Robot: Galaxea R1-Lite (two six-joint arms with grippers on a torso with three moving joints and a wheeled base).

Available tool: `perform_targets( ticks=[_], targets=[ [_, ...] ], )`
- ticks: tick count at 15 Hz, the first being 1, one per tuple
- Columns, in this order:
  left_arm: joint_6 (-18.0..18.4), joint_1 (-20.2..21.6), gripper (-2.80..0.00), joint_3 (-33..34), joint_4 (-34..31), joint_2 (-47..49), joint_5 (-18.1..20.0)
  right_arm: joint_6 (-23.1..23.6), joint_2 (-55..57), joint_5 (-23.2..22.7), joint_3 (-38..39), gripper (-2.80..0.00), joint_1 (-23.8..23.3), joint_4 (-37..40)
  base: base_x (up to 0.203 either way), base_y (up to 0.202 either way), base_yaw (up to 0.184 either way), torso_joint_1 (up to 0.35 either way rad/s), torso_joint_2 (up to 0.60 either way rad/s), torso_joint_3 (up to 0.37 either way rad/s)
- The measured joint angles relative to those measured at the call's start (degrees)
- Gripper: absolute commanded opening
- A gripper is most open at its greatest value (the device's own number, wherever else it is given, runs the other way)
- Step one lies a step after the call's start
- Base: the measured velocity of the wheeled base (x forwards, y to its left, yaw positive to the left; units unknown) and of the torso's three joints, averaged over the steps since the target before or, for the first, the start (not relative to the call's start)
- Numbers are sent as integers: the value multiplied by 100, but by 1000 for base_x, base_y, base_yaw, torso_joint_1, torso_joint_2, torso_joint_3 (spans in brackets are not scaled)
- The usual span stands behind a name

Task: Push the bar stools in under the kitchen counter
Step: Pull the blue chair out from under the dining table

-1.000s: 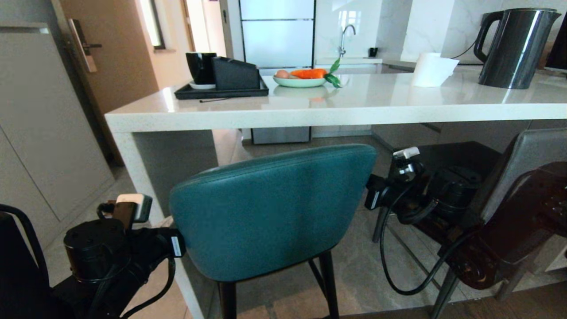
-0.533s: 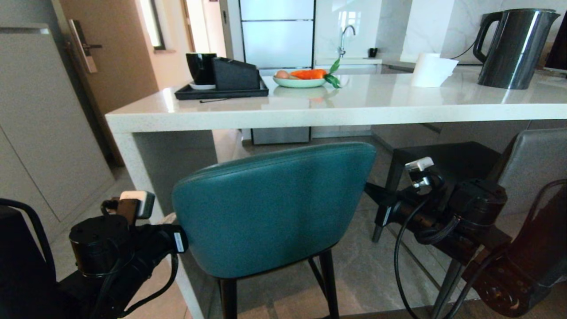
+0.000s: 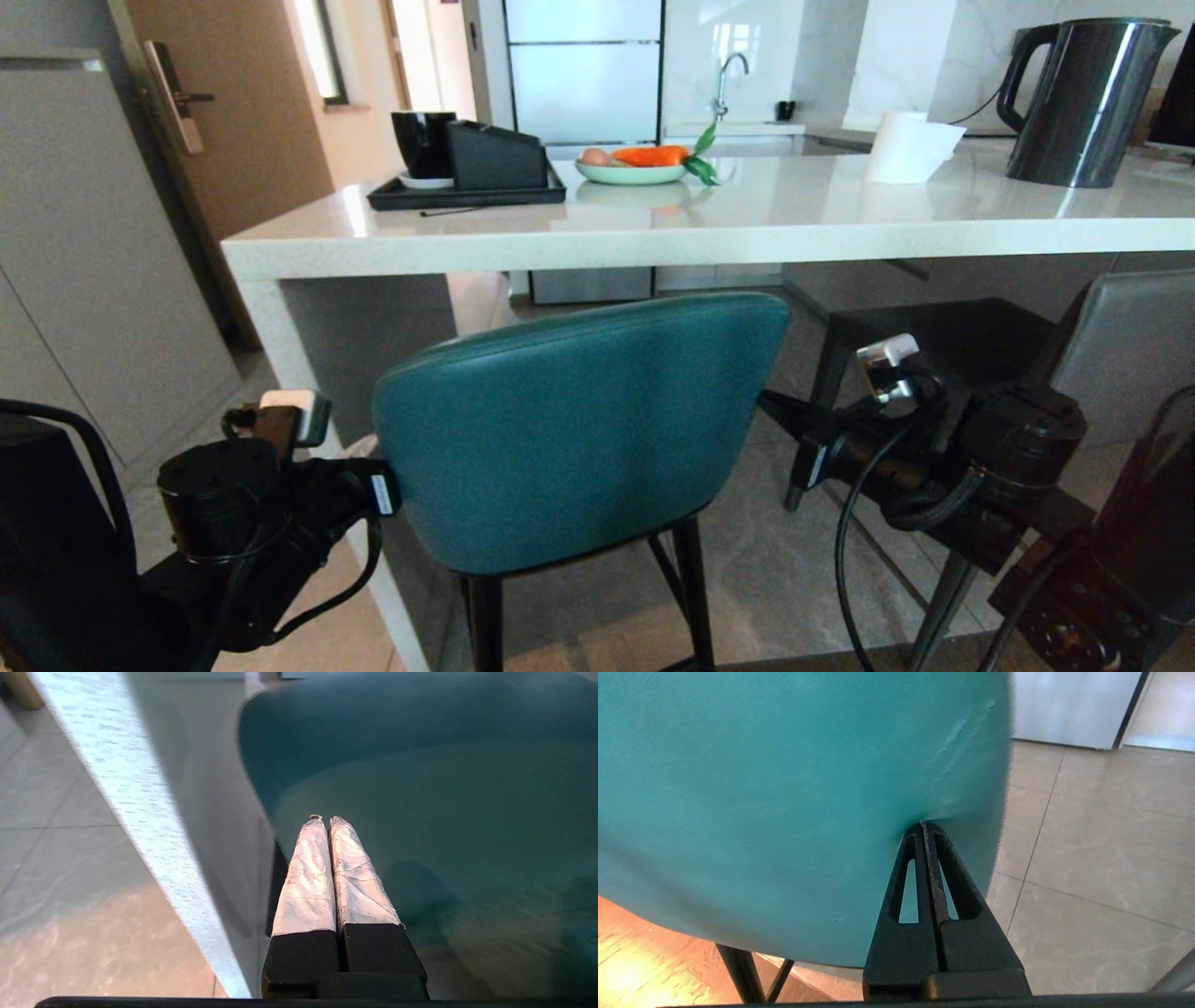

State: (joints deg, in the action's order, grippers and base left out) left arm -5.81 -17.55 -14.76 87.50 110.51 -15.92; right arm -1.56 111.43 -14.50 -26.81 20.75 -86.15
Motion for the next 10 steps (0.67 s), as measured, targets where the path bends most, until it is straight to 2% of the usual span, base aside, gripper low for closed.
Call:
perform_targets(
  ticks=[2, 5, 7, 10],
  targets=[
    [-6, 46, -280, 52, -13, -9, -11, -30, 2, -187, -110, -280, -574, 3, 0, 0, 0, 0, 0, 0],
    [-13, 44, -280, 132, -24, -20, -27, -53, 240, -493, -686, -280, -1329, 49, 0, 0, 0, 0, 0, 0],
    [-7, 46, -280, 145, -27, -25, -61, -55, 495, -533, -1060, -280, -1437, 117, 0, 0, 0, 0, 0, 0],
    [-7, 61, -280, 230, -32, -41, -96, -56, 829, -532, -1517, -280, -1051, 290, 0, 0, 0, 0, 0, 0]
  ],
)
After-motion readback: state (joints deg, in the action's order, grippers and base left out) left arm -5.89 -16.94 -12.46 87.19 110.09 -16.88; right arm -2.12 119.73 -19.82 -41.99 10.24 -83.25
